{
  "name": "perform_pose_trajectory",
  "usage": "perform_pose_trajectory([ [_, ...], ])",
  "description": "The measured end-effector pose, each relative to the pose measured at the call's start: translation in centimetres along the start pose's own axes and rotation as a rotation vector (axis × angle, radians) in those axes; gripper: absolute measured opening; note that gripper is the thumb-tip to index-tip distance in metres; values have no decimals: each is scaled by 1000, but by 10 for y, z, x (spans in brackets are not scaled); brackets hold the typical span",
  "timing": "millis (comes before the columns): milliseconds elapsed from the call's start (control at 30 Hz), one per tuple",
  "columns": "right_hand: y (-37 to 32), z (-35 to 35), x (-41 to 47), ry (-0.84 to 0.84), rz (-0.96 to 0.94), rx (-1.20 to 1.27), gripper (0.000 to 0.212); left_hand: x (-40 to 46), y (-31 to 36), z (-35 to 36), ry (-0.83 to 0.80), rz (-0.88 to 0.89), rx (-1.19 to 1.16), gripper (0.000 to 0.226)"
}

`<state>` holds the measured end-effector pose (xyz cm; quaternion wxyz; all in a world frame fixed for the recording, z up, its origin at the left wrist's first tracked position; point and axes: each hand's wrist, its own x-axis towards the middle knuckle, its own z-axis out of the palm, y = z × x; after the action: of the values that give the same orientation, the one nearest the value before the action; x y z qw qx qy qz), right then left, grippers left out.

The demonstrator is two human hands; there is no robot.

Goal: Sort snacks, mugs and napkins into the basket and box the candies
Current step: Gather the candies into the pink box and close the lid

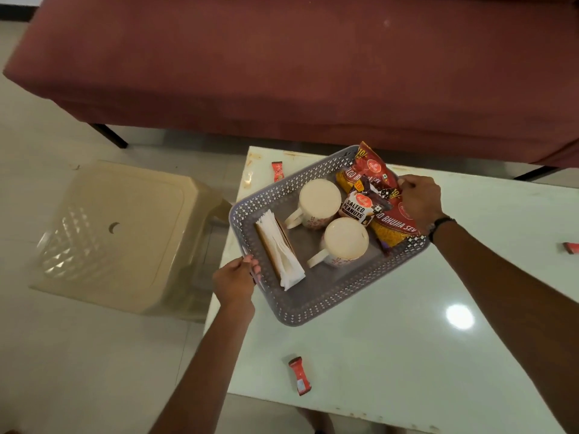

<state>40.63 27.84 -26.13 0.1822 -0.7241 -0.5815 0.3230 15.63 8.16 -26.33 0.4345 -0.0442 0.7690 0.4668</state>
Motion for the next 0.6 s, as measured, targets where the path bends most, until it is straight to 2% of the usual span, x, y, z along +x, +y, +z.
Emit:
perform_pose_trajectory([
  [300, 49, -94, -52, 123, 118, 202, 34, -67, 31, 33, -84, 192, 22, 9],
  [467, 106, -161, -82, 190, 172, 203, 33, -110, 10, 76, -99, 207, 59, 7],
  [600, 156, -203, -100, 207, 236, 178, 31, -129, -22, 112, -132, 198, 102, 14],
])
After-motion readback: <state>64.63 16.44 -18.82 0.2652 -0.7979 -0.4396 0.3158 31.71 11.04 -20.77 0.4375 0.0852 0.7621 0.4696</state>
